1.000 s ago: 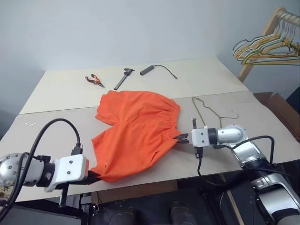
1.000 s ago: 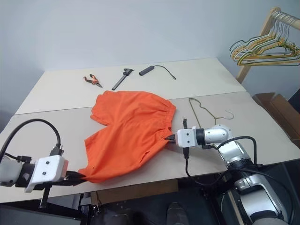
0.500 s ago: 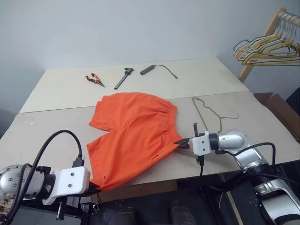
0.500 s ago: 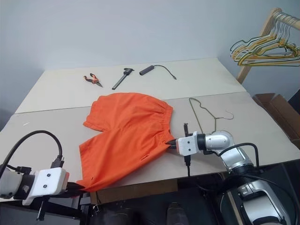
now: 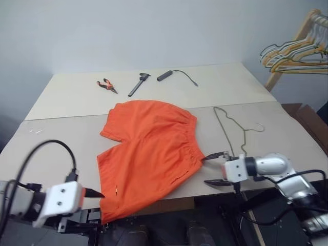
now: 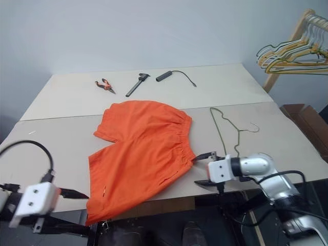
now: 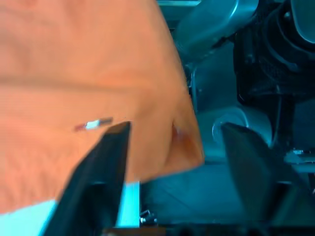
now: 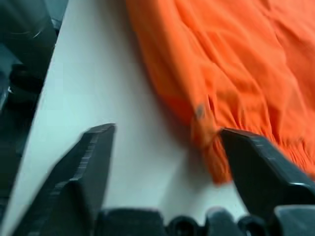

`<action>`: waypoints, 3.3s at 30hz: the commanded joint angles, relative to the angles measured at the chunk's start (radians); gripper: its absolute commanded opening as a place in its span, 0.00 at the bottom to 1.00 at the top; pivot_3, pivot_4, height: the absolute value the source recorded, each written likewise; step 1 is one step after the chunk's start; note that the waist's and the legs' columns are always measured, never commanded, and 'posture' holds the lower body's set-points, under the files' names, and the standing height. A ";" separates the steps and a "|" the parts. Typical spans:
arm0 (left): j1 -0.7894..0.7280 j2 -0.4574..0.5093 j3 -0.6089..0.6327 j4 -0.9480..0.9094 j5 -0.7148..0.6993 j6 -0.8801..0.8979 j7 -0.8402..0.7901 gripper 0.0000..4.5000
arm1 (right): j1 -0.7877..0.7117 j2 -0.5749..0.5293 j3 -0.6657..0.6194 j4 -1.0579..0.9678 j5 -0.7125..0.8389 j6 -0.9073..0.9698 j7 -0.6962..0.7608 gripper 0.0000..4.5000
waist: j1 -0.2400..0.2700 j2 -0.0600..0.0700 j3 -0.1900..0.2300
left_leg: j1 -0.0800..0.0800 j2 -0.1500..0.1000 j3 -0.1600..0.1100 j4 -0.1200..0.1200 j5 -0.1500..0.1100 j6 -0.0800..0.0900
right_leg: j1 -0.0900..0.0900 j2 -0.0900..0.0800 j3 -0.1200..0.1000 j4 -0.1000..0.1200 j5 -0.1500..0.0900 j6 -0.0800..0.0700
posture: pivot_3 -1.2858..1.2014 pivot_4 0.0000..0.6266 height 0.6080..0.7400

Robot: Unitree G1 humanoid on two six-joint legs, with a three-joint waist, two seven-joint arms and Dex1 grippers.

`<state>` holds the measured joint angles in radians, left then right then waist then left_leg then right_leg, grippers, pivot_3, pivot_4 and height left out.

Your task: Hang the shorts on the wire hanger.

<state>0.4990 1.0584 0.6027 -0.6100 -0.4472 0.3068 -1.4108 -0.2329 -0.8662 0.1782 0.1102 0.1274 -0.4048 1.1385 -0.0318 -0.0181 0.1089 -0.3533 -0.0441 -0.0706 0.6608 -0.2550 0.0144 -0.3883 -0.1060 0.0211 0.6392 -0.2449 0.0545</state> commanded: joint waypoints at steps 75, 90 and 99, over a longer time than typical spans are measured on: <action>-1.267 -0.212 -0.534 0.601 -0.211 0.307 0.217 1.00 | -0.590 0.018 0.073 0.346 -0.872 -0.423 -0.983 0.01 | -0.078 -0.008 -0.011 | -0.016 0.007 0.021 0.004 -0.002 -0.007 | -0.023 0.015 0.022 -0.008 0.020 -0.006 | 0.48 0.01 1.00; -1.383 -0.302 -0.610 0.734 -0.065 0.298 0.231 1.00 | -0.636 -0.009 0.126 0.346 -1.022 -0.494 -1.154 0.01 | -0.130 -0.008 -0.025 | -0.016 0.007 0.021 0.009 -0.002 -0.005 | -0.021 0.014 0.024 -0.007 0.021 -0.004 | 0.47 0.01 1.00; -1.368 -0.252 -0.629 0.779 -0.037 0.303 0.155 1.00 | -0.621 -0.025 0.119 0.327 -1.016 -0.484 -1.165 0.01 | -0.176 -0.006 -0.030 | -0.015 0.007 0.020 0.009 -0.002 -0.005 | -0.021 0.014 0.025 -0.006 0.021 -0.004 | 0.46 0.00 1.00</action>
<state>-0.8590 0.7953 -0.0199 0.1634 -0.5115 0.6277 -1.2646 -0.8419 -0.8768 0.3277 0.4720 -0.9017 -0.8909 -0.0021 -0.2077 -0.0243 0.0788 -0.3681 -0.0374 -0.0503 0.6697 -0.2574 0.0097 -0.4085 -0.0920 0.0459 0.6334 -0.2239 0.0508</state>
